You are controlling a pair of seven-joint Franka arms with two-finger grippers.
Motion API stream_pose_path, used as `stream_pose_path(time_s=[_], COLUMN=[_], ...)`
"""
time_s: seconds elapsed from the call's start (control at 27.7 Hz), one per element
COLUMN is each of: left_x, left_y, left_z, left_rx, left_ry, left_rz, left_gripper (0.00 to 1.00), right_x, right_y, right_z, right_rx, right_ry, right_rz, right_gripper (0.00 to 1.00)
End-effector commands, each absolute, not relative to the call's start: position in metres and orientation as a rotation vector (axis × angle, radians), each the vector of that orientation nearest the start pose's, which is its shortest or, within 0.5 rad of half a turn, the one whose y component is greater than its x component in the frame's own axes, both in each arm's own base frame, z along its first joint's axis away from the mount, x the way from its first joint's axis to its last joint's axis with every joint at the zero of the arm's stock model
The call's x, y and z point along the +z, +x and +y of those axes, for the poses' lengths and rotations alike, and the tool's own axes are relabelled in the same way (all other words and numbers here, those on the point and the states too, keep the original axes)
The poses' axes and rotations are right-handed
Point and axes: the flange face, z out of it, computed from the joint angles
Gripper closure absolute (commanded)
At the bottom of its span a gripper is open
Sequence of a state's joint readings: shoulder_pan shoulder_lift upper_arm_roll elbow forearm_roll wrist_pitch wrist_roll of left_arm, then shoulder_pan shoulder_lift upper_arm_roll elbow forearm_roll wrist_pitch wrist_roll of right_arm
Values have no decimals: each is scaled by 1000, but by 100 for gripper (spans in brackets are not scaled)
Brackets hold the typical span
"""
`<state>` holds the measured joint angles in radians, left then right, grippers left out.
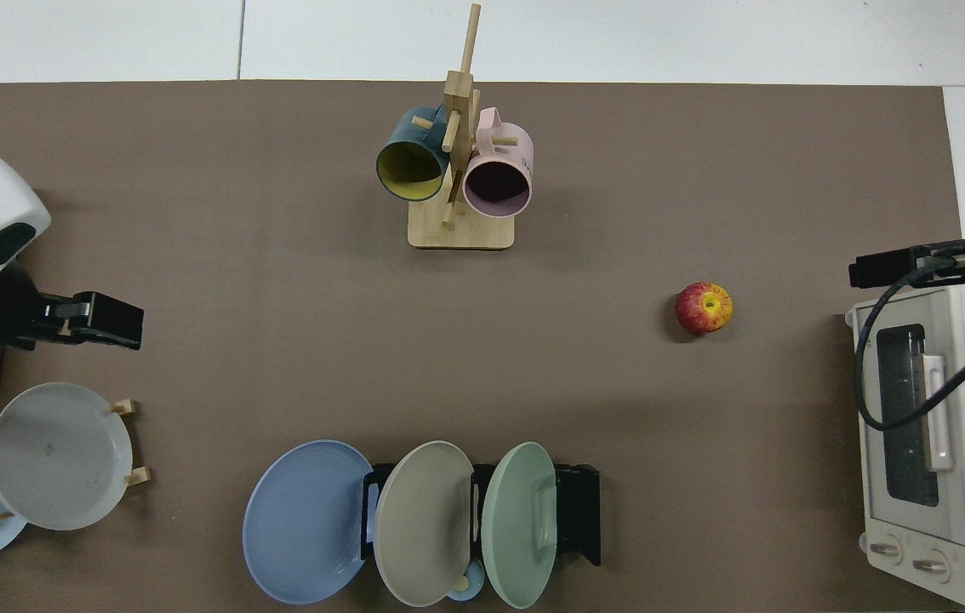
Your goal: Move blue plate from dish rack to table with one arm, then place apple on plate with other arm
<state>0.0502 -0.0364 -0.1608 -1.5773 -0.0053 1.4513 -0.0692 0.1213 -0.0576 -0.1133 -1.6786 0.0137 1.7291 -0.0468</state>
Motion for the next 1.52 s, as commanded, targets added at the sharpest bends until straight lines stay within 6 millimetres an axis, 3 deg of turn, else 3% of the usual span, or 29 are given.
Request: stream_pose_path(time_s=[0.0, 0.36, 0.83, 1.05, 1.23, 1.41, 1.48], left_x=[631, 631, 632, 631, 620, 601, 594], left_y=[521, 521, 523, 521, 504, 470, 458], left_z=[-46, -43, -15, -20, -43, -63, -65], left_rx=[145, 150, 140, 152, 173, 134, 117], left_ry=[-3131, -3130, -3133, -3132, -3119, -3104, -3110], left_rz=[48, 21, -48, -34, 31, 73, 69], left_gripper=[0, 0, 0, 0, 0, 0, 1], right_x=[619, 619, 618, 619, 625, 628, 620], right_y=[545, 545, 547, 544, 546, 552, 559], right_z=[1, 1, -5, -11, -7, -2, -1], right_rx=[-182, -182, -190, -173, -185, -175, -111], right_ry=[-3110, -3110, -3107, -3112, -3121, -3125, -3131], right_rz=[-99, -99, -79, -75, -75, -82, -76], right_gripper=[0, 0, 0, 0, 0, 0, 0])
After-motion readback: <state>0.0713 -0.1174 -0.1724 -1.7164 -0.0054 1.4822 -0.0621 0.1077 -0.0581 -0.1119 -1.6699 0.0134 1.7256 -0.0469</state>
